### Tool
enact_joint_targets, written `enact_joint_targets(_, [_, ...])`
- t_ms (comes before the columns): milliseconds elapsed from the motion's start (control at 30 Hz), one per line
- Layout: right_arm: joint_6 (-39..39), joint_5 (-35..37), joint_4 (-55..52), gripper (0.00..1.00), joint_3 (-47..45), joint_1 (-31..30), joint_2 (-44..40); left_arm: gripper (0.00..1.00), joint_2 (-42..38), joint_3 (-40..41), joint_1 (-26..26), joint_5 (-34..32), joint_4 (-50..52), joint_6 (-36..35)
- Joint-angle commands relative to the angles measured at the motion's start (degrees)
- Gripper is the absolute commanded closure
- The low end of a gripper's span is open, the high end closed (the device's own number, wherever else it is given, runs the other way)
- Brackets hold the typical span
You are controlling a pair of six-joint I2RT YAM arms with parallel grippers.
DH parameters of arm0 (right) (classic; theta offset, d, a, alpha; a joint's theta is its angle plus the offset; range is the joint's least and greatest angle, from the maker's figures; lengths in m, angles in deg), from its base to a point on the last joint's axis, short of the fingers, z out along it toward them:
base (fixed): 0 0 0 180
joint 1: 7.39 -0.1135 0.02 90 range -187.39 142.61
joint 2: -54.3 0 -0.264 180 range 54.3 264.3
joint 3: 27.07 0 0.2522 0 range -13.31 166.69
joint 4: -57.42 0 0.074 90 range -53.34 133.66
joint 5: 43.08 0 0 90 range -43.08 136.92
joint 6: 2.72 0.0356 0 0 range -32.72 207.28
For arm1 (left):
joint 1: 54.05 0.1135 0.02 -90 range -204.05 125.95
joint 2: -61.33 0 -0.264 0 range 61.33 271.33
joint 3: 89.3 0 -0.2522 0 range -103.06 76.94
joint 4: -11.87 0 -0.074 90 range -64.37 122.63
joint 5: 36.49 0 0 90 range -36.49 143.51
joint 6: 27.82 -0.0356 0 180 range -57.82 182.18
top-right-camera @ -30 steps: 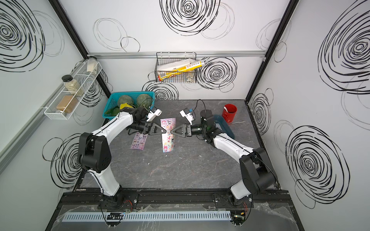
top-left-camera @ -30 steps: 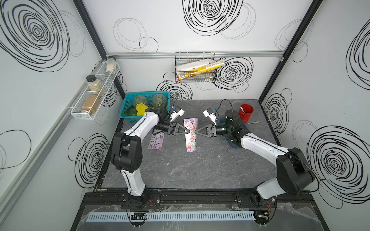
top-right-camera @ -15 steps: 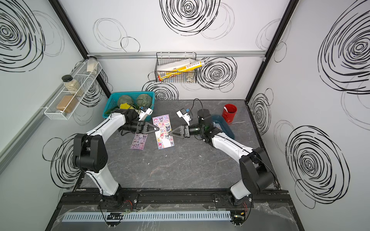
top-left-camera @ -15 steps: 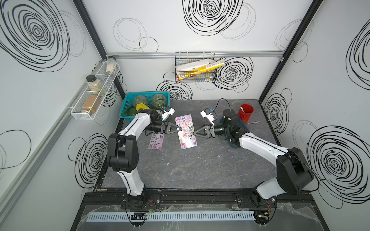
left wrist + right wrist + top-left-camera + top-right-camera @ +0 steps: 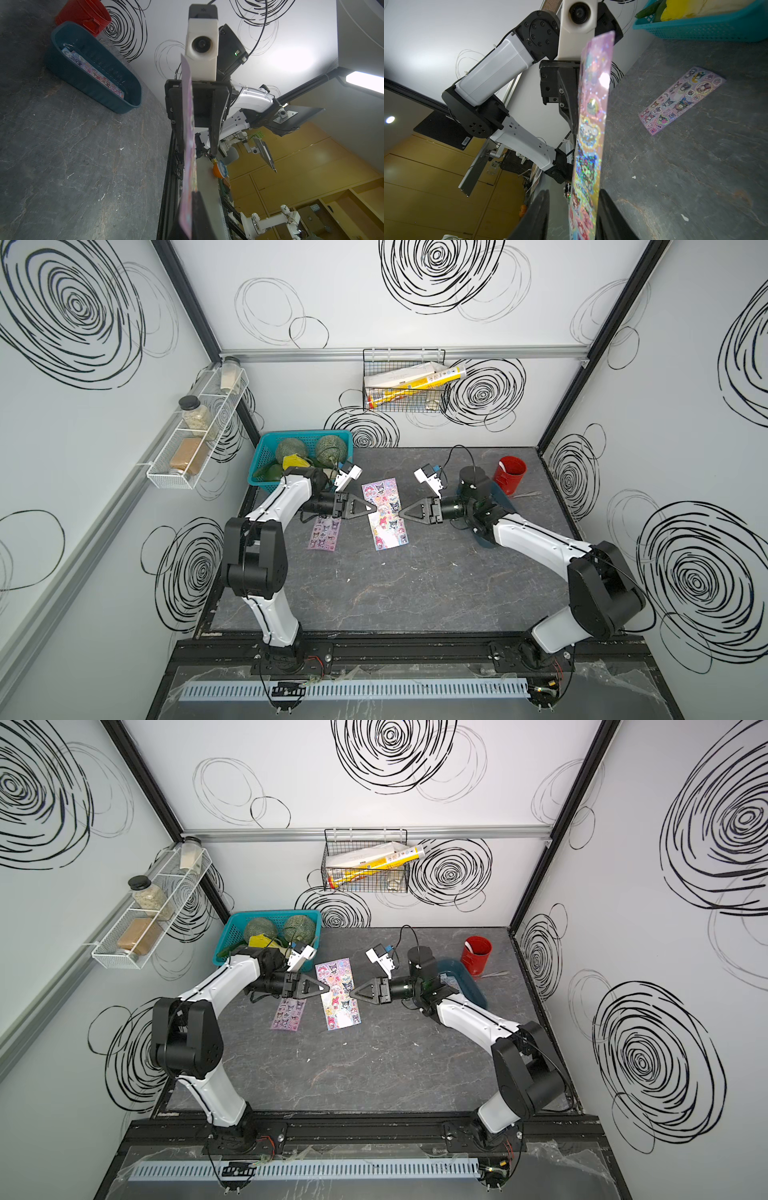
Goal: Take the stickers out of the storage box
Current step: Place the sticker at the center of the board.
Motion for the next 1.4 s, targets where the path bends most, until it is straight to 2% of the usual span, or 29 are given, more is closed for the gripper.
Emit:
enact_joint_targets(0, [1.47, 0.67, 3.51, 0.61, 2.0, -0.68, 0.76, 1.0, 0.4, 0.15, -0.29, 7.4, 1.26, -1.41])
enact_joint_targets(233, [2.18, 0.78, 4.66, 0.62, 2.53, -1.52, 1.35, 1.0, 0.8, 0.24, -0.38, 7.41, 1.25, -1.42])
enact_joint_targets(267, [2.19, 0.84, 4.66, 0.64, 2.62, -1.55, 1.53, 1.0, 0.83, 0.24, -0.34, 7.43, 1.26, -1.41])
enact_joint_targets(367, [2.37, 1.4, 4.42, 0.77, 2.87, -1.78, 2.03, 0.99, 0.97, 0.24, -0.37, 7.36, 1.26, -1.46])
enact_joint_targets(433, [2.37, 1.78, 4.01, 0.97, 3.16, -1.87, 2.56, 0.97, 0.86, 0.24, -0.47, 7.36, 1.26, -1.37])
enact_joint_targets(467, [2.28, 1.97, 3.68, 1.0, 3.25, -1.87, 2.74, 0.96, 0.76, 0.15, -0.4, 7.28, 1.28, -1.26])
enact_joint_targets(567, [0.62, 2.74, 0.94, 1.0, 4.04, -1.87, 2.96, 0.82, 0.48, -0.2, -0.3, 7.3, 1.26, -0.75])
enact_joint_targets(633, [-1.32, 3.5, -2.19, 1.0, 4.93, -1.79, 2.92, 0.69, -0.05, -0.37, 0.01, 7.23, 1.35, -0.66])
enact_joint_targets(733, [-4.31, 5.17, -7.64, 1.0, 6.64, -1.78, 3.05, 0.57, -0.98, -0.29, 1.34, 7.17, 1.35, -0.35])
enact_joint_targets(967, [-5.13, 7.12, -10.57, 1.0, 7.82, -1.69, 4.96, 0.54, -3.56, 0.52, 6.67, 6.14, 1.46, 1.31])
enact_joint_targets(1133, [-3.54, 7.91, -9.84, 1.0, 8.74, -1.69, 6.84, 0.52, -6.72, 0.11, 10.99, 1.99, 1.29, 3.68])
enact_joint_targets(1300, [-1.97, 7.98, -8.6, 1.0, 9.23, -1.69, 8.75, 0.46, -9.44, 0.32, 17.56, 3.96, 1.26, 4.36])
enact_joint_targets(1367, [-1.32, 7.79, -7.85, 1.0, 9.28, -1.75, 9.49, 0.46, -9.82, 0.76, 20.91, 7.06, 1.1, 4.91])
